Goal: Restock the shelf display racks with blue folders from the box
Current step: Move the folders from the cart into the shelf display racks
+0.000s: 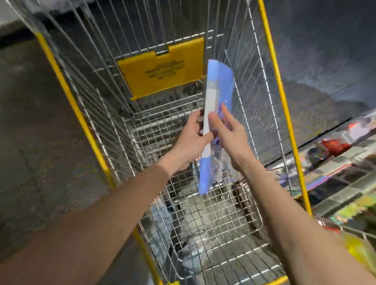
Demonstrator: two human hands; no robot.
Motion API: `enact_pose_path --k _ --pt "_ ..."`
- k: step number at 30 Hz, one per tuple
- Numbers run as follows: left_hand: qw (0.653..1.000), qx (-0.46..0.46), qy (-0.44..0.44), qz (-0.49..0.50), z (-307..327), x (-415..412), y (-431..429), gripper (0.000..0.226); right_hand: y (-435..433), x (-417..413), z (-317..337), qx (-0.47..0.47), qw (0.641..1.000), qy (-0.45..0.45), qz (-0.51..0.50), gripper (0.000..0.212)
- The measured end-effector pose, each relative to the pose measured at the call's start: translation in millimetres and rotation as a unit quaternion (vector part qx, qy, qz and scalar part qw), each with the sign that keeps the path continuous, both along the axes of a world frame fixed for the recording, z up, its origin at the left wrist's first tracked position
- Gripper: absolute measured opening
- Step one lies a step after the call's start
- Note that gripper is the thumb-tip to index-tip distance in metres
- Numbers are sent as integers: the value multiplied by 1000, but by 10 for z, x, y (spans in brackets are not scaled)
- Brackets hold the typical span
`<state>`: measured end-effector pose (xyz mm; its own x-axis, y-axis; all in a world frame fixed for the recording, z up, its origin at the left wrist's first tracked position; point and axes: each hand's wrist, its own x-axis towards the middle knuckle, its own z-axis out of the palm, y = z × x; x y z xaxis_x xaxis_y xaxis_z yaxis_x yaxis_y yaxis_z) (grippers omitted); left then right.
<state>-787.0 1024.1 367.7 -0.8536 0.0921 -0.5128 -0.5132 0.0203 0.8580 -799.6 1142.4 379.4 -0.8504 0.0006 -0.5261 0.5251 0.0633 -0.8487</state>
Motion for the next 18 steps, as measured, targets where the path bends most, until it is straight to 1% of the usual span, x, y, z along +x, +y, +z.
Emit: enact_pose_path --k 2,5,8,12,15,16,17,18 --pt "1000 4 25 -16 87 69 8 54 29 70 93 -9 1000 21 0 68" --pt "999 25 43 -16 218 207 7 57 87 181 275 0 999 46 6 65" --pt "998 32 46 -16 356 334 20 57 144 308 392 -7 997 71 15 66" --pt "997 33 62 -6 587 519 83 48 211 467 542 -24 996 83 28 67" --pt "996 14 87 -16 763 706 131 49 240 585 728 -44 994 82 59 79" --pt "995 2 95 -24 827 776 146 50 243 634 798 -40 993 82 70 78" --pt "994 -7 100 -37 919 852 158 50 240 672 874 -34 992 95 75 68" --pt "994 -9 99 -51 1014 919 163 53 237 699 935 -19 992 111 65 53"
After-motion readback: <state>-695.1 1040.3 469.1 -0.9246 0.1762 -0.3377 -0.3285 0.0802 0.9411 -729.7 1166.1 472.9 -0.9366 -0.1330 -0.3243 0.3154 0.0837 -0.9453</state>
